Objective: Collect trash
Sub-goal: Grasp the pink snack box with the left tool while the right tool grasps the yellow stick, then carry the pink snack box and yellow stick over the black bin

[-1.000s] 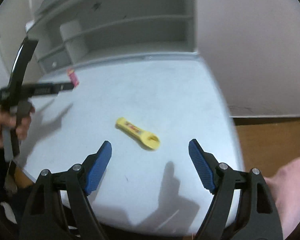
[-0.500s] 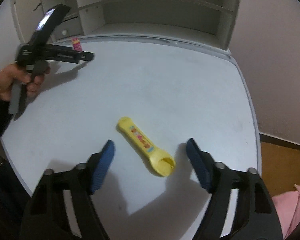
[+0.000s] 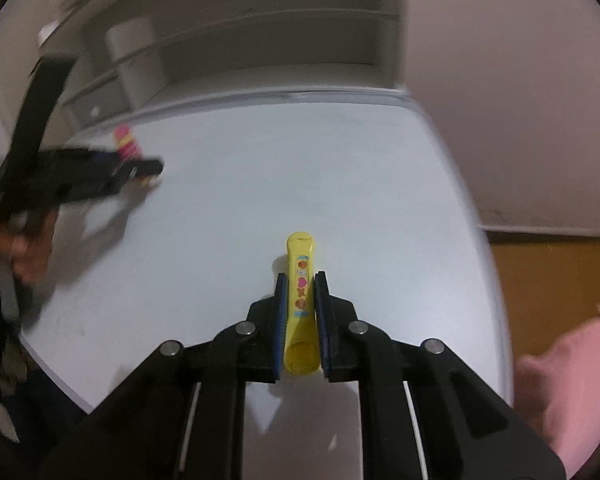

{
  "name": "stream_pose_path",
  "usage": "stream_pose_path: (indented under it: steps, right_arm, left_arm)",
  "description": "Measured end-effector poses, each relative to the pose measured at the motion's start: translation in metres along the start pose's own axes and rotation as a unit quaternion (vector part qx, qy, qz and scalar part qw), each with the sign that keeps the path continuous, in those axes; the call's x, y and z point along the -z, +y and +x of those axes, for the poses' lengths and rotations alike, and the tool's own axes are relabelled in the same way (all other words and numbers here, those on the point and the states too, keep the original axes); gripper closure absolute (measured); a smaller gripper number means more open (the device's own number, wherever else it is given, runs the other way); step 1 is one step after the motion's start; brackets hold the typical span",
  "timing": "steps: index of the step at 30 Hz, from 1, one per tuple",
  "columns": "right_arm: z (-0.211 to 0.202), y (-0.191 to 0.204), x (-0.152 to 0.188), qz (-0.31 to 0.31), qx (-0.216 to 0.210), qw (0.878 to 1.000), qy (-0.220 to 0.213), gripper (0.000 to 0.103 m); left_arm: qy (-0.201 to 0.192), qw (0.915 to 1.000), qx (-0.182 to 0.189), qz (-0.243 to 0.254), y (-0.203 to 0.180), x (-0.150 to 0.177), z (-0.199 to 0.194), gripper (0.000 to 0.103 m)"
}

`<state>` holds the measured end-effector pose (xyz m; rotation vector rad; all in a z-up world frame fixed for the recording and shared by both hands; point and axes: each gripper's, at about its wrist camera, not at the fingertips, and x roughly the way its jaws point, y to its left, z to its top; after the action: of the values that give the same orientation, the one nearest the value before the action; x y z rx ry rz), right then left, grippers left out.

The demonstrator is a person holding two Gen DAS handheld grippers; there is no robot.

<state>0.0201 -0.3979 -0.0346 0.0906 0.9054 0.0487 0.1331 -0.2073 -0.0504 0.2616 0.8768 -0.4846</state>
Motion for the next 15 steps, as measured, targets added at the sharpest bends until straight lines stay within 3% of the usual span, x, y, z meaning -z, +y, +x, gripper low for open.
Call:
stream_pose_path:
  steps: [4,8,12,15]
  right_arm:
    - [-0.038,-0.041,0.027,0.069,0.042,0.996,-0.027,0.09]
    - [-0.072,-0.087,0.065,0.142,0.094,0.984,-0.044,0.089]
    - [-0.1,-0.141,0.116,0.221,0.155,0.962,-0.046,0.089]
    - [-0.11,-0.176,0.154,0.271,0.182,0.944,-0.04,0.089]
  left_arm:
    - [-0.018,0.9969,0.05,0.059,-0.076,0.003,-0.019,0.061]
    - [-0.024,0.9849,0.12,0.123,-0.166,0.011,-0.031,0.061]
    - [-0.026,0.9663,0.182,0.18,-0.249,0.024,-0.039,0.061]
    - [-0.022,0.9471,0.226,0.227,-0.314,0.041,-0.042,0.061]
